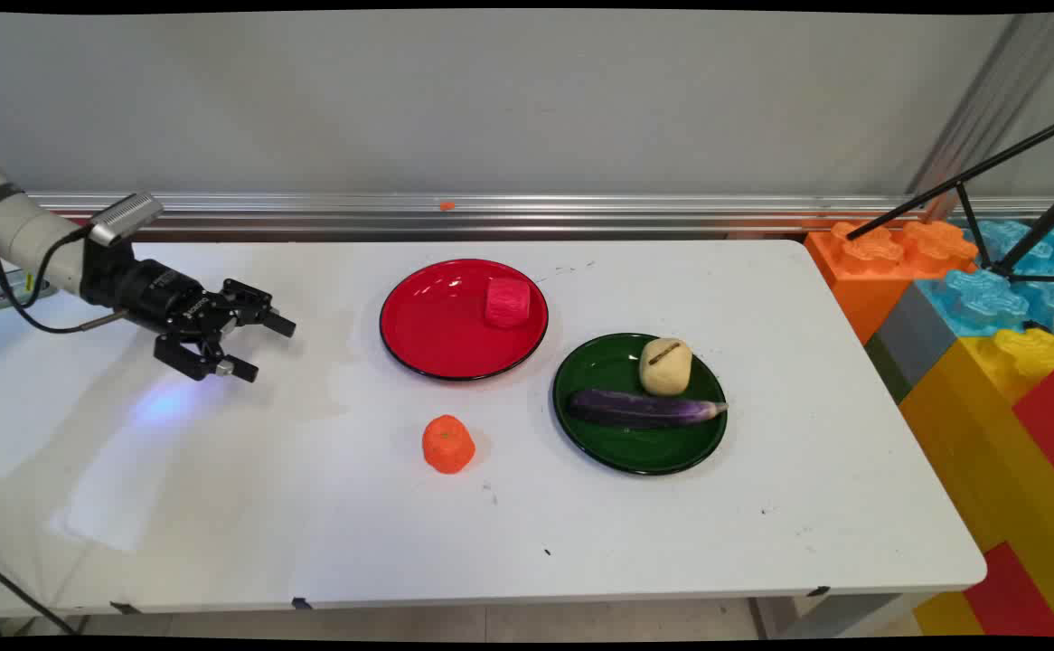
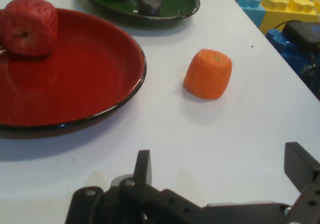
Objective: Pick up the eggplant from the green plate
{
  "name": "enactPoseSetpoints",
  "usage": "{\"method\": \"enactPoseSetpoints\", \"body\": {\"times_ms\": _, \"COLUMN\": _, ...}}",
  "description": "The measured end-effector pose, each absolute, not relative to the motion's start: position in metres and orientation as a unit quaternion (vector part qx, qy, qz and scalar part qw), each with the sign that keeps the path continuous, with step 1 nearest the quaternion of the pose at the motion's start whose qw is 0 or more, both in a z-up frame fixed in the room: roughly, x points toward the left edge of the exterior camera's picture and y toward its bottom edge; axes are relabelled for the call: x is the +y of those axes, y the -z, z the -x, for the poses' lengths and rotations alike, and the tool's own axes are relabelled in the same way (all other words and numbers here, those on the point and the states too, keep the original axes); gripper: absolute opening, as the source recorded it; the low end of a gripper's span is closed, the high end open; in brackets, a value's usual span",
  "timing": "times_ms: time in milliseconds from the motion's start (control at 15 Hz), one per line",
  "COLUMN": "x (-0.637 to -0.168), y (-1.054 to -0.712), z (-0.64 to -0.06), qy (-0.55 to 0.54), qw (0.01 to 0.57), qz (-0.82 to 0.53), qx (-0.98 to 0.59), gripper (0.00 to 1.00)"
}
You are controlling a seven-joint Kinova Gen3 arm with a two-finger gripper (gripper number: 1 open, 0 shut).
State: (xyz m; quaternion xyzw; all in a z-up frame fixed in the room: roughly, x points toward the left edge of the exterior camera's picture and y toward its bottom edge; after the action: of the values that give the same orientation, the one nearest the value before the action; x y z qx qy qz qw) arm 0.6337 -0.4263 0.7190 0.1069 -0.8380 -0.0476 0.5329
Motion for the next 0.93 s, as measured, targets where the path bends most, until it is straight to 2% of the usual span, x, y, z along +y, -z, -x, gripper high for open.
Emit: {"method": "enactPoseSetpoints", "body": {"times_ms": 933, "x": -0.445, "y": -0.762, "z": -0.563, "qy": 0.037, "qw": 0.573, "qz": -0.059, "qx": -0.816, "gripper": 1.00}}
